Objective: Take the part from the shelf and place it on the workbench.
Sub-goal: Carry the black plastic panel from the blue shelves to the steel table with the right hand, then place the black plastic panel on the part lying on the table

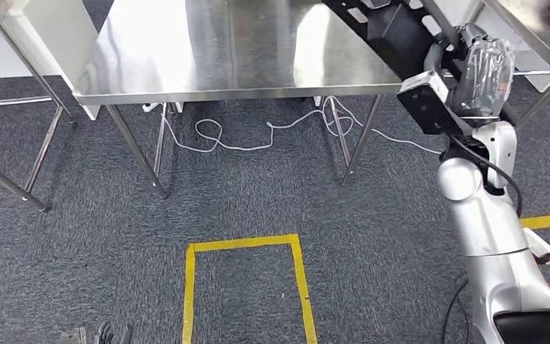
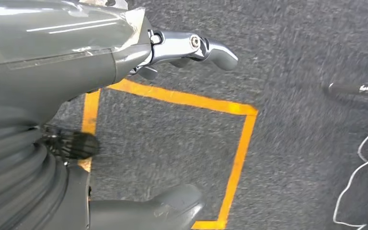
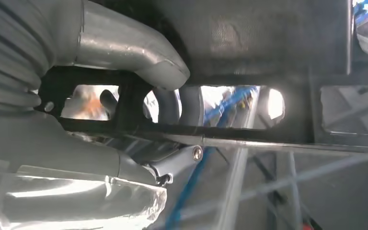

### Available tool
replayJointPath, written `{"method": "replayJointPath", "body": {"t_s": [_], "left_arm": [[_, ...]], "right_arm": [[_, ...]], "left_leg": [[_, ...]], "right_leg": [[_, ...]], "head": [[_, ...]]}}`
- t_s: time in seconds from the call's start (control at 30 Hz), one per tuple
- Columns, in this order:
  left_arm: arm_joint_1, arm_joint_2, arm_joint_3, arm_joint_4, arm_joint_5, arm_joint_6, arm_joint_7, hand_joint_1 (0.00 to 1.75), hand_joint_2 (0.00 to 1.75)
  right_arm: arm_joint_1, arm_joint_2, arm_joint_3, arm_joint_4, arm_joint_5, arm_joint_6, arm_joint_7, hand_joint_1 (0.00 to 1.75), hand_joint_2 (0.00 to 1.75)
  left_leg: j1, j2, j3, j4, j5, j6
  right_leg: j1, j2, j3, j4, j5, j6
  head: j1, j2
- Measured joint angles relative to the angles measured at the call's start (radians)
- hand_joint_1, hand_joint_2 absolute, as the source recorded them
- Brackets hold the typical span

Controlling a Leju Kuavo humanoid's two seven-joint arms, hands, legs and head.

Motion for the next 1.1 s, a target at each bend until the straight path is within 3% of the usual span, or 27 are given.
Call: {"method": "replayJointPath", "body": {"t_s": [0.1, 0.13, 0.17, 0.2, 0.27, 0.33, 0.43, 0.5, 0.57, 0.63, 0.67, 0.7, 0.77, 0.83, 0.93, 1.0, 1.03, 1.1], "left_arm": [[-0.001, 0.004, 0.006, 0.001, 0.005, -0.004, 0.001, 0.0, 1.75], [0.001, 0.004, 0.009, 0.002, 0.006, -0.006, 0.001, 0.0, 1.75], [0.003, 0.004, 0.013, 0.003, 0.008, -0.008, 0.0, 0.0, 1.75], [0.004, 0.004, 0.016, 0.004, 0.009, -0.011, -0.002, 0.0, 1.75], [0.006, 0.004, 0.022, 0.004, 0.014, -0.016, -0.008, 0.0, 1.75], [0.007, 0.006, 0.026, 0.004, 0.017, -0.02, -0.012, 0.0, 1.75], [0.009, 0.011, 0.028, 0.004, 0.018, -0.022, -0.014, 0.0, 1.75], [0.009, 0.012, 0.029, 0.004, 0.018, -0.023, -0.015, 0.0, 1.75], [0.011, 0.014, 0.031, 0.004, 0.018, -0.023, -0.016, 0.0, 1.75], [0.014, 0.016, 0.033, 0.005, 0.018, -0.023, -0.016, 0.0, 1.75], [0.016, 0.016, 0.034, 0.005, 0.019, -0.023, -0.017, 0.0, 1.75], [0.017, 0.016, 0.036, 0.005, 0.019, -0.023, -0.017, 0.0, 1.75], [0.018, 0.017, 0.04, 0.006, 0.019, -0.023, -0.017, 0.0, 1.75], [0.019, 0.018, 0.044, 0.006, 0.019, -0.023, -0.017, 0.0, 1.75], [0.02, 0.019, 0.045, 0.007, 0.018, -0.023, -0.018, 0.0, 1.75], [0.019, 0.019, 0.045, 0.007, 0.017, -0.023, -0.019, 0.0, 1.75], [0.019, 0.019, 0.045, 0.007, 0.016, -0.023, -0.02, 0.0, 1.75], [0.018, 0.02, 0.045, 0.007, 0.013, -0.023, -0.02, 0.0, 1.75]], "right_arm": [[-0.036, -0.006, 0.006, 0.072, 0.032, -0.037, 0.005, 1.75, 1.75], [-0.034, -0.008, 0.008, 0.092, 0.038, -0.048, 0.004, 1.75, 1.75], [-0.033, -0.007, 0.011, 0.111, 0.044, -0.055, 0.002, 1.75, 1.75], [-0.033, -0.006, 0.014, 0.127, 0.051, -0.06, 0.001, 1.75, 1.75], [-0.037, -0.003, 0.02, 0.152, 0.066, -0.067, -0.001, 1.75, 1.75], [-0.043, 0.002, 0.026, 0.171, 0.076, -0.073, -0.001, 1.75, 1.75], [-0.047, 0.007, 0.033, 0.187, 0.081, -0.075, -0.001, 1.75, 1.75], [-0.052, 0.01, 0.036, 0.194, 0.082, -0.075, -0.001, 1.75, 1.75], [-0.056, 0.016, 0.039, 0.2, 0.082, -0.075, -0.001, 1.75, 1.75], [-0.056, 0.021, 0.042, 0.206, 0.082, -0.075, -0.001, 1.75, 1.75], [-0.056, 0.022, 0.043, 0.21, 0.082, -0.075, -0.001, 1.75, 1.75], [-0.056, 0.024, 0.044, 0.213, 0.082, -0.075, -0.001, 1.75, 1.75], [-0.056, 0.026, 0.045, 0.218, 0.081, -0.074, -0.001, 1.75, 1.75], [-0.056, 0.027, 0.044, 0.223, 0.081, -0.074, -0.001, 1.75, 1.75], [-0.048, 0.027, 0.044, 0.231, 0.082, -0.075, -0.005, 1.75, 1.75], [-0.039, 0.027, 0.043, 0.235, 0.084, -0.077, -0.008, 1.75, 1.75], [-0.034, 0.026, 0.043, 0.237, 0.085, -0.079, -0.011, 1.75, 1.75], [-0.019, 0.026, 0.042, 0.242, 0.092, -0.084, -0.013, 1.75, 1.75]], "left_leg": [[-0.002, -0.005, 0.014, -0.003, -0.009, 0.017], [-0.003, -0.008, 0.019, -0.003, -0.014, 0.02], [-0.004, -0.011, 0.026, -0.002, -0.02, 0.02], [-0.006, -0.014, 0.033, -0.002, -0.026, 0.019], [-0.01, -0.017, 0.047, 0.002, -0.041, 0.013], [-0.016, -0.019, 0.052, 0.006, -0.055, 0.004], [-0.014, -0.019, 0.055, 0.008, -0.068, -0.01], [-0.009, -0.013, 0.041, 0.051, -0.092, -0.026], [-0.001, -0.007, -0.019, 0.167, -0.14, -0.041], [0.009, -0.005, -0.096, 0.278, -0.166, -0.052], [0.013, -0.003, -0.116, 0.289, -0.152, -0.056], [0.017, -0.001, -0.116, 0.261, -0.118, -0.058], [0.023, 0.004, -0.07, 0.128, -0.03, -0.058], [0.022, 0.004, -0.027, 0.03, 0.013, -0.052], [0.013, 0.002, -0.014, 0.008, 0.008, -0.032], [0.012, 0.001, 0.0, -0.005, 0.008, -0.015], [0.012, 0.001, 0.007, -0.011, 0.008, -0.007], [0.009, 0.001, 0.016, -0.011, 0.0, 0.004]], "right_leg": [[0.0, 0.001, -0.117, 0.186, -0.044, -0.008], [0.001, 0.001, -0.147, 0.22, -0.042, -0.005], [0.001, 0.001, -0.16, 0.218, -0.024, 0.002], [0.001, 0.001, -0.154, 0.177, 0.008, 0.009], [0.002, 0.001, -0.107, 0.04, 0.087, 0.019], [0.005, 0.001, -0.07, -0.046, 0.127, 0.01], [0.003, 0.002, -0.06, -0.059, 0.123, -0.014], [-0.004, 0.001, -0.048, -0.064, 0.116, -0.031], [-0.006, 0.001, -0.034, -0.066, 0.107, -0.045], [-0.006, 0.001, -0.025, -0.065, 0.098, -0.049], [-0.007, 0.002, -0.019, -0.065, 0.093, -0.048], [-0.009, 0.003, -0.012, -0.065, 0.087, -0.045], [-0.011, 0.004, 0.004, -0.065, 0.074, -0.036], [-0.006, 0.005, 0.014, -0.065, 0.063, -0.023], [0.0, 0.004, 0.017, -0.072, 0.055, -0.004], [0.0, 0.002, 0.005, -0.044, 0.039, 0.003], [0.001, 0.001, -0.019, 0.0, 0.022, 0.002], [0.0, 0.001, -0.096, 0.133, -0.017, -0.004]], "head": [[0.002, 0.0], [0.002, 0.0], [0.003, 0.0], [0.003, 0.0], [0.003, 0.0], [0.003, 0.0], [0.002, 0.0], [0.0, 0.0], [-0.002, 0.0], [-0.001, 0.0], [-0.002, 0.0], [-0.002, 0.0], [-0.002, 0.0], [-0.002, 0.0], [0.0, 0.0], [0.002, 0.0], [0.003, 0.0], [0.005, 0.0]]}}
